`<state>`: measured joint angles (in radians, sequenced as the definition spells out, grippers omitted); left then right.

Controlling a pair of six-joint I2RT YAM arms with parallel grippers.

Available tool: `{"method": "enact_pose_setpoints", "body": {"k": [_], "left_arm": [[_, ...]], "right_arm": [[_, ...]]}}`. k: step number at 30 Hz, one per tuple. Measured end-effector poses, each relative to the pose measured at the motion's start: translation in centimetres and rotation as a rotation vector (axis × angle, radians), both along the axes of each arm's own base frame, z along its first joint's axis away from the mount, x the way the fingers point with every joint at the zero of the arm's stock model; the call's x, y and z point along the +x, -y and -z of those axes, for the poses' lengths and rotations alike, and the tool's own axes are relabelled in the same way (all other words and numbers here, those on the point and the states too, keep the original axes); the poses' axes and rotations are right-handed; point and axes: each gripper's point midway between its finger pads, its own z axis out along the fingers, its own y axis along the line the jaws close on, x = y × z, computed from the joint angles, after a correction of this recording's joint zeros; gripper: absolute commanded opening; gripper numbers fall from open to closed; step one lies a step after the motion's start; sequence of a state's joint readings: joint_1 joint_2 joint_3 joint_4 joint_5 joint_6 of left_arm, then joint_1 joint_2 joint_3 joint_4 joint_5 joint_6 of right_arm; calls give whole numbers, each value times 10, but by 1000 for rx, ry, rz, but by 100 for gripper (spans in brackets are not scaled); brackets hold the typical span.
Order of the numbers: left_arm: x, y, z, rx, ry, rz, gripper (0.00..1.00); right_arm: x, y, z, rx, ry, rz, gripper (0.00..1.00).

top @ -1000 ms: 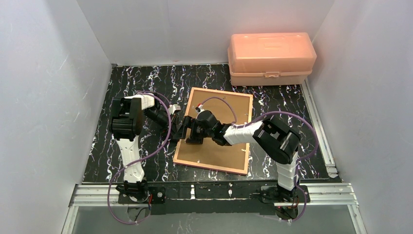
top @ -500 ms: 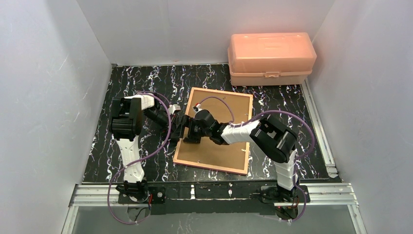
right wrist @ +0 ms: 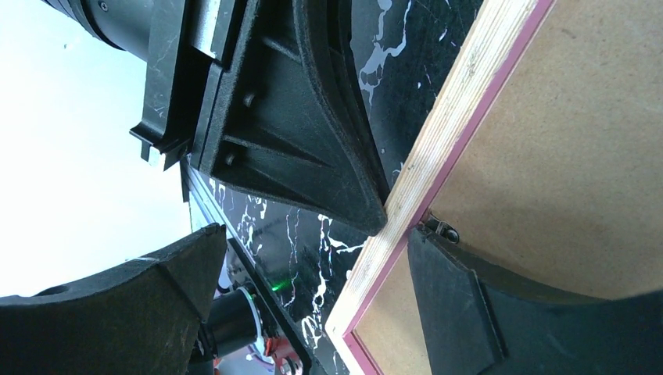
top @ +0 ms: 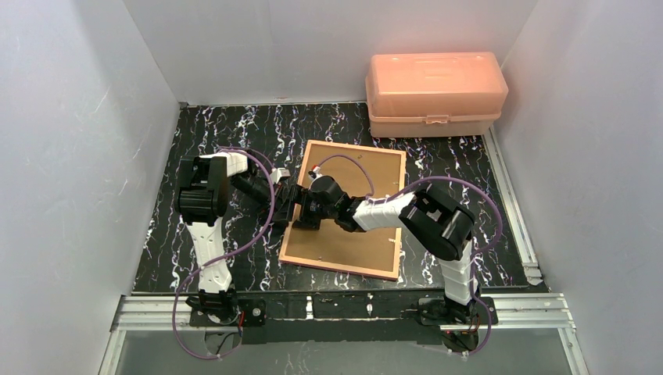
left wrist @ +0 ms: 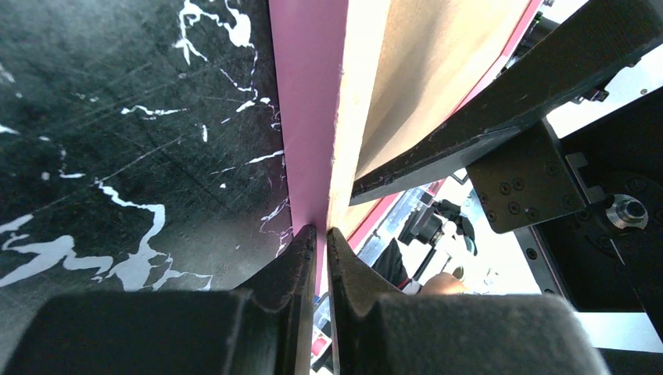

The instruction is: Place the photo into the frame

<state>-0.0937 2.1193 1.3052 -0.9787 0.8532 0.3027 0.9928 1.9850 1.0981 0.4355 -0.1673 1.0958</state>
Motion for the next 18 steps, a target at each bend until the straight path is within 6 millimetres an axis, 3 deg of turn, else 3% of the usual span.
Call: {"method": "enact_pose_setpoints", "body": {"k": [6, 10, 13, 16, 18], "left_arm": [[-2, 0, -2, -9, -4, 5, 8], [-5, -4, -3, -13, 4, 26, 8], [-7, -10, -1, 6, 36, 69, 9], [-7, -18, 1, 42, 93, 118, 9], [-6, -25, 3, 71, 133, 151, 9]], "right_arm": [[0, 7, -11, -9, 10, -10, 98], [21, 38, -56, -17, 86, 42, 99], [57, 89, -112, -7, 194, 161, 99], [98, 156, -133, -73, 263, 346, 99], [119, 210, -131, -178, 296, 491, 99]]}}
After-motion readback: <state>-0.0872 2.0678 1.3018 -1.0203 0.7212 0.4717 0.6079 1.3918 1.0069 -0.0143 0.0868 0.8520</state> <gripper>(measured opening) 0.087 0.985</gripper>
